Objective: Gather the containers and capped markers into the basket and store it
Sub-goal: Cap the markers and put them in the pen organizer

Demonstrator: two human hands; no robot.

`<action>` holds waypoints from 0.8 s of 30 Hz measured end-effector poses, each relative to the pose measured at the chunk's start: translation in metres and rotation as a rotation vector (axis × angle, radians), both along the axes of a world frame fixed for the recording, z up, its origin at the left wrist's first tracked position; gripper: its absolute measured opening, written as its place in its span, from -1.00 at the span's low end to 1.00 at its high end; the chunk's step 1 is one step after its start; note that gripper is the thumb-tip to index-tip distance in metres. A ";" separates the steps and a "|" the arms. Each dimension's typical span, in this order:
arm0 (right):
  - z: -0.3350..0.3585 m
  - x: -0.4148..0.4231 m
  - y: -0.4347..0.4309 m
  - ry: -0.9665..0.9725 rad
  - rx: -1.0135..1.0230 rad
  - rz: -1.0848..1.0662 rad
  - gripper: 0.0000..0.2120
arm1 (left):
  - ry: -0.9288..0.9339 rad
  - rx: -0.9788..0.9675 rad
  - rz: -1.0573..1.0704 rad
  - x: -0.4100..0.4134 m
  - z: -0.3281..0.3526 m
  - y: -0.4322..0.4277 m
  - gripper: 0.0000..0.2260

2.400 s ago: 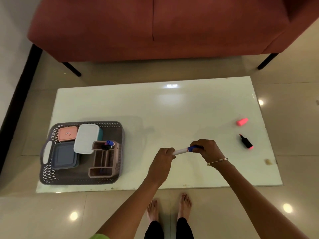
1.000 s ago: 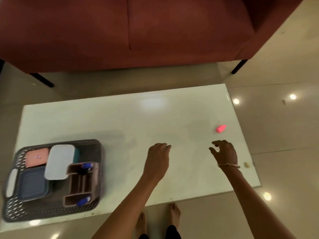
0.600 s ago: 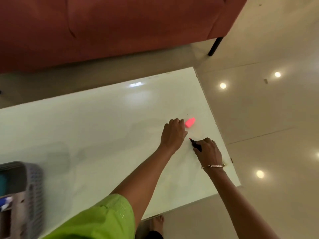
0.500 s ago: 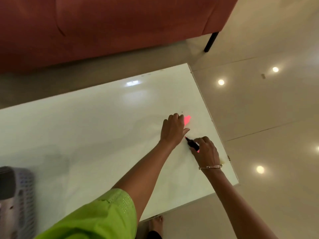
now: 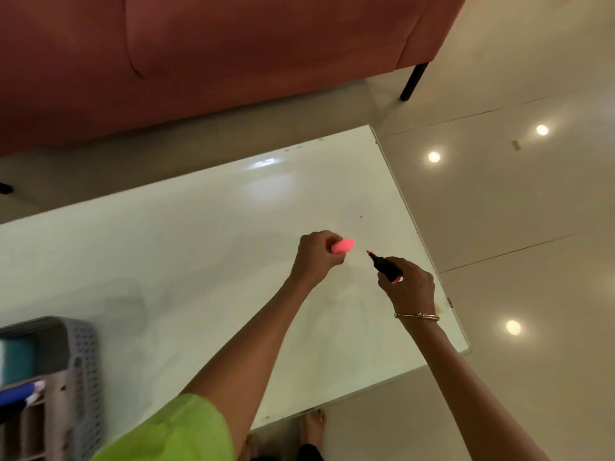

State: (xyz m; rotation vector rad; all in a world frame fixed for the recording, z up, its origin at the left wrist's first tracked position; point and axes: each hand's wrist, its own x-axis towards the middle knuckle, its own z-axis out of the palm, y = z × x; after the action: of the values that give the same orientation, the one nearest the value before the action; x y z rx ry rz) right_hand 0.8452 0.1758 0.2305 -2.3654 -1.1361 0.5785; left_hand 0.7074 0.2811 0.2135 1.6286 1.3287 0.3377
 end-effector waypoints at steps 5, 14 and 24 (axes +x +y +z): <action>0.045 -0.041 0.000 0.055 0.082 0.157 -0.73 | -0.144 -0.174 0.054 -0.072 0.046 -0.023 -0.80; 0.086 -0.134 0.007 -0.006 0.123 0.484 -0.69 | -0.114 -0.185 0.013 -0.158 0.103 -0.035 -0.76; 0.108 -0.241 0.019 0.016 0.182 0.859 -0.70 | -0.147 -0.223 0.151 -0.268 0.135 -0.053 -0.72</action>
State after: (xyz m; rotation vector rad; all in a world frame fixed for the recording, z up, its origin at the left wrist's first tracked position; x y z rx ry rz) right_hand 0.6041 0.1943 0.3388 -1.6356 -2.0908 0.7121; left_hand 0.4397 0.2284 0.3486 1.2987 1.3298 0.3779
